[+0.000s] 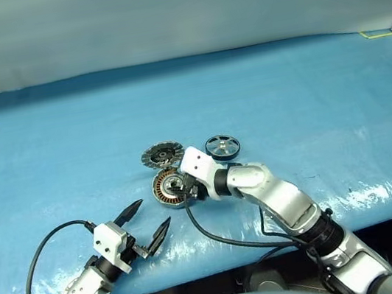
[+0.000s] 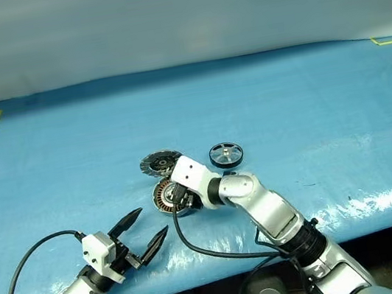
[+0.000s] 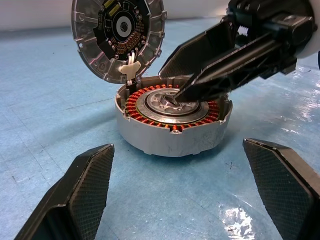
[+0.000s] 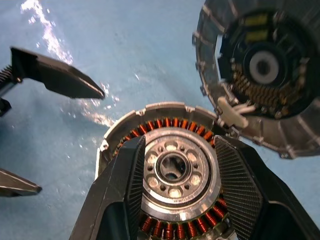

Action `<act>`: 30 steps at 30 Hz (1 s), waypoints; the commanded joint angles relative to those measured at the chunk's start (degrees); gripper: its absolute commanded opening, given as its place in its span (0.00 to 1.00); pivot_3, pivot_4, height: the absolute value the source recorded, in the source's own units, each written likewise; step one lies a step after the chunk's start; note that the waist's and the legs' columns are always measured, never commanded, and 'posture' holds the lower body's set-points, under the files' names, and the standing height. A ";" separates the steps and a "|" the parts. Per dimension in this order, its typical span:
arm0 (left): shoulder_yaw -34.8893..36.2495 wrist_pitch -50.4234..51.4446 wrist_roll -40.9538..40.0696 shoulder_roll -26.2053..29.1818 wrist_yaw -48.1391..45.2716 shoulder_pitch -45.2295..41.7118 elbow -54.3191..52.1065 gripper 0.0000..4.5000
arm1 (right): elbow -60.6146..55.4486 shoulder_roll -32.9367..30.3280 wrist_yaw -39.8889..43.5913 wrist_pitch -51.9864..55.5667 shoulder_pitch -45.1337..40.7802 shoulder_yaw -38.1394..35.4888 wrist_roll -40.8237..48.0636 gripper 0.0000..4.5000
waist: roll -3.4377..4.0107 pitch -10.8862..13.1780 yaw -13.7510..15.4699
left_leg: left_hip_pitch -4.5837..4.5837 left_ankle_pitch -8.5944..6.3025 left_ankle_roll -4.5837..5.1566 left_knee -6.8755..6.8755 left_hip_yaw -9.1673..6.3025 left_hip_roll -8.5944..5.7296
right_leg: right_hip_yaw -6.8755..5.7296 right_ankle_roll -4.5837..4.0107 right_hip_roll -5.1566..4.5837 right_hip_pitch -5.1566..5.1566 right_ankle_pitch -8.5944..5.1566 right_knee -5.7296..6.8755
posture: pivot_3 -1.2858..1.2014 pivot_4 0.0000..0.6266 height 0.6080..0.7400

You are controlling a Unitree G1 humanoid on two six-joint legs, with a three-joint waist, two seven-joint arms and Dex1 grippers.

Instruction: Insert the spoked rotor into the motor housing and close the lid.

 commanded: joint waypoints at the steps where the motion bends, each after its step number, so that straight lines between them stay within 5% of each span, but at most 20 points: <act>1: -0.06 -1.24 -0.11 -0.28 -0.10 0.13 0.14 1.00 | -7.97 0.57 -1.26 6.42 0.06 -6.16 4.60 0.39 | -0.01 -0.01 0.06 | 0.01 0.00 0.00 0.00 -0.01 0.00 | 0.00 0.00 0.00 0.01 0.00 0.00 | 0.52 0.24 1.00; 7: -0.47 -1.23 0.11 -0.50 -0.18 -0.94 1.00 1.00 | -7.82 1.17 -6.19 10.54 1.15 -6.95 4.53 0.01 | -0.01 -0.01 0.05 | 0.02 0.00 0.00 0.00 -0.01 0.01 | -0.01 -0.01 0.00 0.00 0.00 0.00 | 0.52 0.24 1.00; 30: -0.38 -1.47 0.64 -0.50 0.20 -0.75 1.00 1.00 | 1.67 5.93 -9.90 4.53 4.43 -0.72 4.10 0.01 | -0.01 -0.02 -0.40 | 0.01 0.00 0.00 -0.02 0.00 0.01 | 0.00 -0.01 0.01 -0.01 -0.01 0.00 | 0.52 0.24 1.00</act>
